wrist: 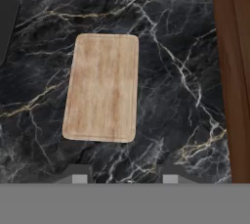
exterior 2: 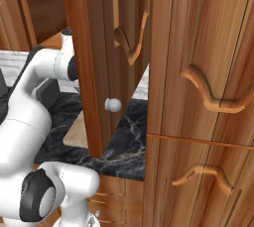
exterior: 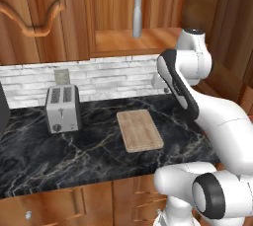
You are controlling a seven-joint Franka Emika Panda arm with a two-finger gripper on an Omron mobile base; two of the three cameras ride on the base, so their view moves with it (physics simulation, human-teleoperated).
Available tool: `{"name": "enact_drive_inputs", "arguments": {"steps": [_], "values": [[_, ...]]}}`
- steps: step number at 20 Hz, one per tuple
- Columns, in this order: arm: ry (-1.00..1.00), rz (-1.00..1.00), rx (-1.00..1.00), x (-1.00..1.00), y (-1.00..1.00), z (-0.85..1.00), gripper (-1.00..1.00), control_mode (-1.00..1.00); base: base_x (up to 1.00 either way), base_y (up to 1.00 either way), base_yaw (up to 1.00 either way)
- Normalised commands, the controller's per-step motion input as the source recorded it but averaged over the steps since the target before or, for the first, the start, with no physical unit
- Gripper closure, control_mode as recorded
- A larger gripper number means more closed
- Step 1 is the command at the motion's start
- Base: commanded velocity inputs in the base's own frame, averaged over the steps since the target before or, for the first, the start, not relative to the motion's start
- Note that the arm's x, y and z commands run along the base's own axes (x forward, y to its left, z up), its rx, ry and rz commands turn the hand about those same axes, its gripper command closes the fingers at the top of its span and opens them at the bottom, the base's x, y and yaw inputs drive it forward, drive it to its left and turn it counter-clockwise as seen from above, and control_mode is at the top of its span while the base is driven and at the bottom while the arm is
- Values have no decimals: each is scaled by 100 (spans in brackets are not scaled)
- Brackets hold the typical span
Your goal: Grab the spray bottle from the cabinet, then place it next to the cutting board for sanitizing. Then grab the dish brush from the countertop next to the sink and place it next to the cutting board.
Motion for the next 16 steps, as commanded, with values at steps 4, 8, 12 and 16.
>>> {"name": "enact_drive_inputs", "arguments": {"steps": [4,8,12,16], "values": [[-1,0,0,-29,0,0,-100,-100,0,0,0],[-28,0,-1,-59,18,10,-100,-100,0,0,0],[-63,0,0,-53,25,69,-100,-100,0,0,0],[-69,0,0,-48,17,99,-100,-100,0,0,0]]}}
